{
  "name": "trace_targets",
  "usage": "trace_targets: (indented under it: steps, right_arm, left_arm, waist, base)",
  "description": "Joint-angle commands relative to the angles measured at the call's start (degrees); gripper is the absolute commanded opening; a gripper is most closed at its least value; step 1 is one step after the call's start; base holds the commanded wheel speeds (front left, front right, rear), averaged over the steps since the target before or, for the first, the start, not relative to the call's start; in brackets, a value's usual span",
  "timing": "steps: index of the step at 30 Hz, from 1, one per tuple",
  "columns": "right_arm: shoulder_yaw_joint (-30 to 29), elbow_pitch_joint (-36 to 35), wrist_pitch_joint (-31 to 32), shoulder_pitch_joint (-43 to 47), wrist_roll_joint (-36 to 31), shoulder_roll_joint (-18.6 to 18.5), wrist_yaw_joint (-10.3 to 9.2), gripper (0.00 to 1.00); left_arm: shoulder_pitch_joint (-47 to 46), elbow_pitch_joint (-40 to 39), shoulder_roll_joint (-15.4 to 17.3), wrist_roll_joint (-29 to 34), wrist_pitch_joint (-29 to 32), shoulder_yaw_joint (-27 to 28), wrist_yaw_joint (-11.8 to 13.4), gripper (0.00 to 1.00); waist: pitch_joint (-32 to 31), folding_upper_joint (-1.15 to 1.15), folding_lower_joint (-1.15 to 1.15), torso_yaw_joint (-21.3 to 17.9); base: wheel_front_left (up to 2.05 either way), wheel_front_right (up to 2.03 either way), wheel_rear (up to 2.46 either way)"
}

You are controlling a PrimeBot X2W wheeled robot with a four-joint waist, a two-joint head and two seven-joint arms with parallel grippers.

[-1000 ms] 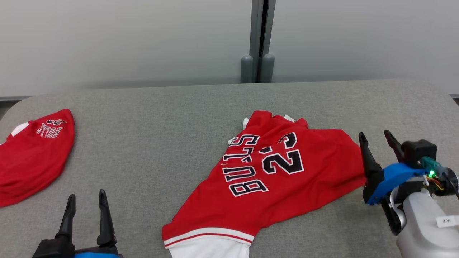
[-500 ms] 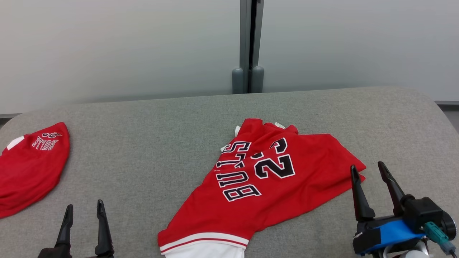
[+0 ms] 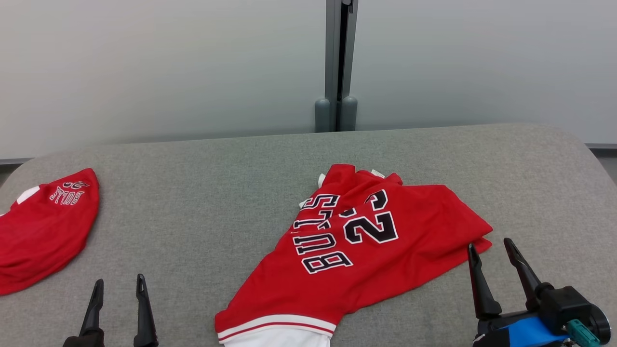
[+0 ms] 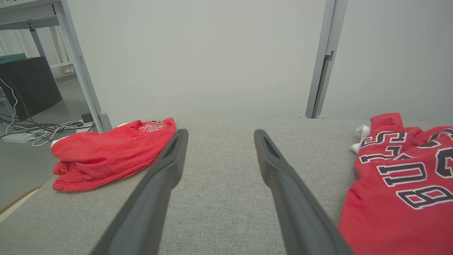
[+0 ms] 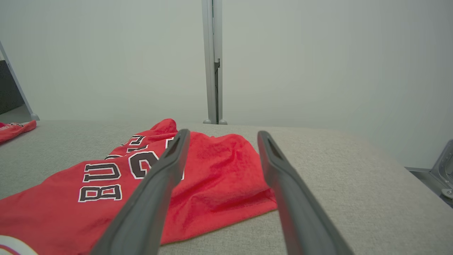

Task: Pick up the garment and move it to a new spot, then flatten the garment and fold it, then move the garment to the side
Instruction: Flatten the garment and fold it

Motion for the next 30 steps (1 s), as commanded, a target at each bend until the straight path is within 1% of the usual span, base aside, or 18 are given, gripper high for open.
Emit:
trace_targets:
  steps: [1,4,6,7,8,9,15,19,23,30]
  right_arm:
    - [0.0,0.5,-0.2,0.8,0.7,0.0,0.01,1.00]
    - [-0.6,2.8,-0.2,0.9,2.1,0.0,0.01,1.00]
    - [-1.3,4.8,-0.2,0.1,2.3,0.0,0.01,1.00]
    - [-1.3,4.8,-0.2,0.1,2.3,0.0,0.01,1.00]
    - [-1.8,7.2,-0.2,-0.9,1.9,0.0,0.01,1.00]
    - [-1.8,7.2,-0.2,-0.9,1.9,0.0,0.01,1.00]
    - [-4.5,14.7,-0.2,-3.9,-0.8,-0.1,0.01,1.00]
    - [-6.6,20.4,-0.2,-6.8,-2.2,-1.0,0.01,1.00]
    - [-8.0,24.5,-0.2,-9.2,-2.8,-1.8,0.01,1.00]
    - [-8.6,27.9,-0.2,-11.5,-2.9,-1.8,0.00,1.00]
  left_arm:
    - [-0.1,-0.2,-0.1,0.3,-0.1,0.0,0.0,1.00]
    - [0.2,0.1,-0.1,-0.7,-0.1,-0.4,-0.5,1.00]
    - [0.8,1.1,-0.1,-1.0,-0.1,-2.2,-1.1,1.00]
    - [0.8,1.1,-0.1,-1.0,-0.1,-2.2,-1.1,1.00]
    - [1.3,2.4,0.0,-1.7,-0.1,-4.1,-1.5,1.00]
    - [1.3,2.4,0.0,-1.7,-0.1,-4.1,-1.5,1.00]
    - [3.6,7.6,0.0,-2.9,-0.1,-12.0,-3.1,1.00]
    - [5.3,11.1,0.0,-3.8,-0.1,-16.5,-3.6,1.00]
    - [5.1,15.5,0.3,-6.2,-0.1,-20.3,-4.1,1.00]
    - [2.3,22.3,3.1,-14.7,0.0,-29.4,-3.9,1.00]
  waist:
    - [0.0,0.01,0.00,0.1]
    - [0.0,0.01,0.00,0.0]
    - [0.0,0.01,0.00,0.1]
    - [0.0,0.01,0.00,0.1]
    - [0.1,0.01,0.00,0.2]
    - [0.1,0.01,0.00,0.2]
    - [0.4,0.01,0.00,0.3]
    - [0.8,0.01,0.00,0.5]
    - [1.1,0.01,0.00,1.1]
    - [1.6,0.01,0.00,1.6]
  base:
    - [0.00,0.00,0.00]
    - [0.00,0.00,0.00]
    - [0.00,0.00,0.00]
    - [0.00,0.00,0.00]
    - [0.00,0.00,0.00]
    - [0.00,0.00,0.00]
    - [0.00,0.00,0.00]
    - [0.00,0.00,0.00]
    - [0.00,0.00,0.00]
    - [0.00,0.00,0.00]
